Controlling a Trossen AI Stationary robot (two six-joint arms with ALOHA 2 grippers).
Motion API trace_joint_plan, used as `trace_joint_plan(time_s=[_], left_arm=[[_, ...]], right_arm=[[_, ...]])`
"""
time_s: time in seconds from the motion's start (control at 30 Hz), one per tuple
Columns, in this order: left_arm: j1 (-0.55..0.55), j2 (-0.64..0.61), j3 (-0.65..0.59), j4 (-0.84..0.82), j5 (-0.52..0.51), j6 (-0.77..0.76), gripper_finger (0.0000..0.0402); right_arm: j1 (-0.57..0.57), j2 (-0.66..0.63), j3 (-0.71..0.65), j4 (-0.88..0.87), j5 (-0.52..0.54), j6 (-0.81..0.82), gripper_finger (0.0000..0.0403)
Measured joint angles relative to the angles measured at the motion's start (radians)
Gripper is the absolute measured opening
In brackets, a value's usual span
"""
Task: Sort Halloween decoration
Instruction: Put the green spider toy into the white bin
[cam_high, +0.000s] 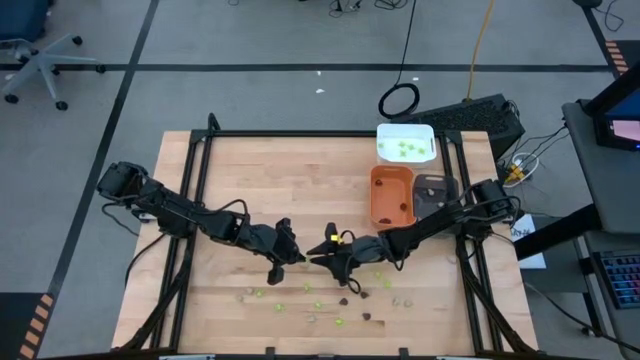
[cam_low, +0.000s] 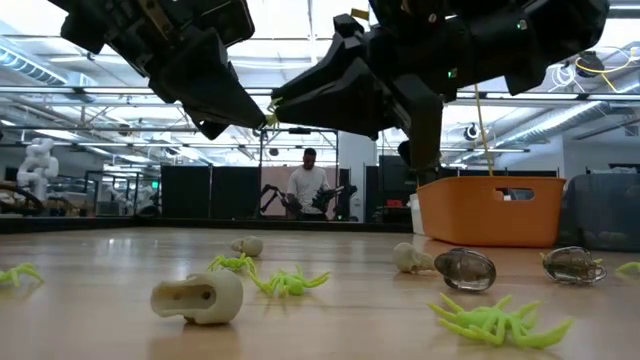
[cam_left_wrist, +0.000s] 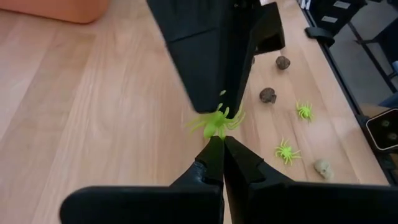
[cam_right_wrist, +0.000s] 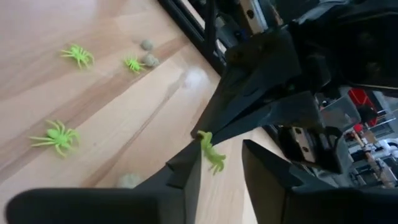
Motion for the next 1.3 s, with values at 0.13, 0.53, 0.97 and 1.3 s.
trace_joint_plan(time_s=[0.13,0.53,0.97,1.3], left_arm=[[0.000,0.000,0.000,-0.003,0.000,0.001,0.0000],[-0.001,0.000,0.000,0.026,0.007,-0.001,0.0000],[-0.020,0.000,0.000,0.030,-0.027,0.041,0.0051],[-0.033,0.000,0.001,-0.018,-0.234,0.108,0.0177]], right_arm=[[-0.005,0.000,0.000,-0.012,-0.062,0.025,0.0073],[-0.007,0.000,-0.001,-0.013,-0.067,0.087,0.0019],[0.013,-0.073,-0.002,-0.109,-0.064,0.184,0.0001],[0.015,-0.308,-0.002,-0.251,-0.067,0.459,0.0000]])
